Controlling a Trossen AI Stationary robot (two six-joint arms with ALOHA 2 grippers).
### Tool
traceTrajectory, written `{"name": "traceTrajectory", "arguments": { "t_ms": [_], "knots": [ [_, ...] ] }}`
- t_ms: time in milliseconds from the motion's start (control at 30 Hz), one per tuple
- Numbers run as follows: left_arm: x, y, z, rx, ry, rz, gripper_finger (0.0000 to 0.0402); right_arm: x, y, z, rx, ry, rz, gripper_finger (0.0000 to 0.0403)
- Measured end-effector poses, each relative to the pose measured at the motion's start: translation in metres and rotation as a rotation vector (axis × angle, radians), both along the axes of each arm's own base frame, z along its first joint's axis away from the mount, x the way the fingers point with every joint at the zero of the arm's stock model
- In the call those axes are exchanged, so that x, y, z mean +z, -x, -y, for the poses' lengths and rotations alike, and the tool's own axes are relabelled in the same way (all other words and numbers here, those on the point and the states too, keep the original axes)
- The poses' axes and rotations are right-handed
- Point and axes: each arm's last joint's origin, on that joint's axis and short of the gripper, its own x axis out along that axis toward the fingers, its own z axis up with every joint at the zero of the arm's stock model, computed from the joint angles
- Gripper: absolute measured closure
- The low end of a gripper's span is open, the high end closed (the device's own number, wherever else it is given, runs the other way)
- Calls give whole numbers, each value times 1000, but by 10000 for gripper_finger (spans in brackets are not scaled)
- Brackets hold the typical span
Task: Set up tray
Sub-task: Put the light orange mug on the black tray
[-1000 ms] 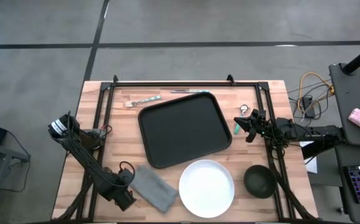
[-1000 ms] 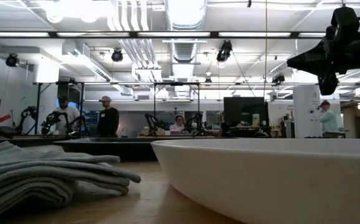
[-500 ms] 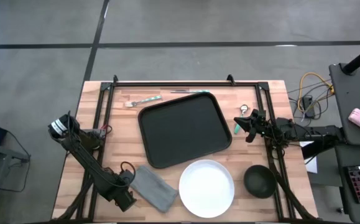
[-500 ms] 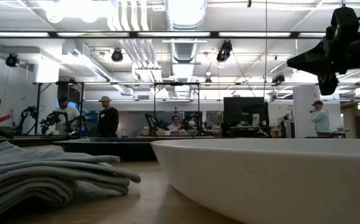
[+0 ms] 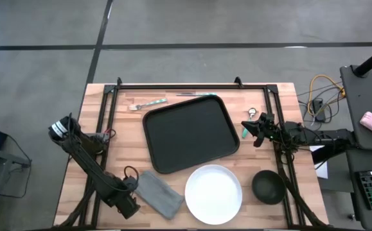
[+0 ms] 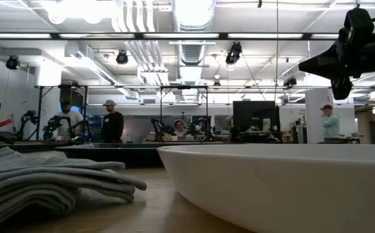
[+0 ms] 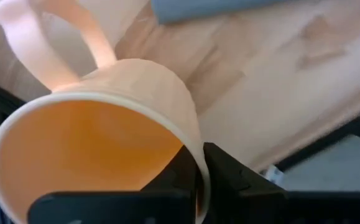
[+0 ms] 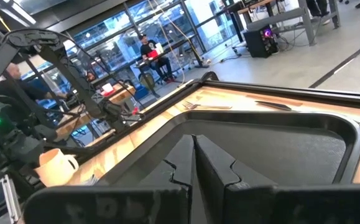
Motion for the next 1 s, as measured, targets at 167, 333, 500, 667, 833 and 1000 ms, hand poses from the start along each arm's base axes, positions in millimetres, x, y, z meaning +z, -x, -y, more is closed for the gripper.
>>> {"name": "traceTrajectory", "arguments": {
  "t_ms": [167,333,500,667,833,1000],
  "knots": [
    [19,-2,-3,11,51,48,400,0,0,0,-1,0,0,394],
    [38,-13,-4,-18,47,176,400,0,0,0,-1,0,1,394],
    [49,-26,-12,-70,49,243,401,0,0,0,-1,0,0,394],
    [55,-44,-29,-67,20,307,401,0,0,0,-1,0,1,394],
    [61,-61,-49,-121,7,362,401,0,0,0,-1,0,1,394],
    [62,-79,-76,-137,-17,391,401,0,0,0,-1,0,1,394]
  ]
}}
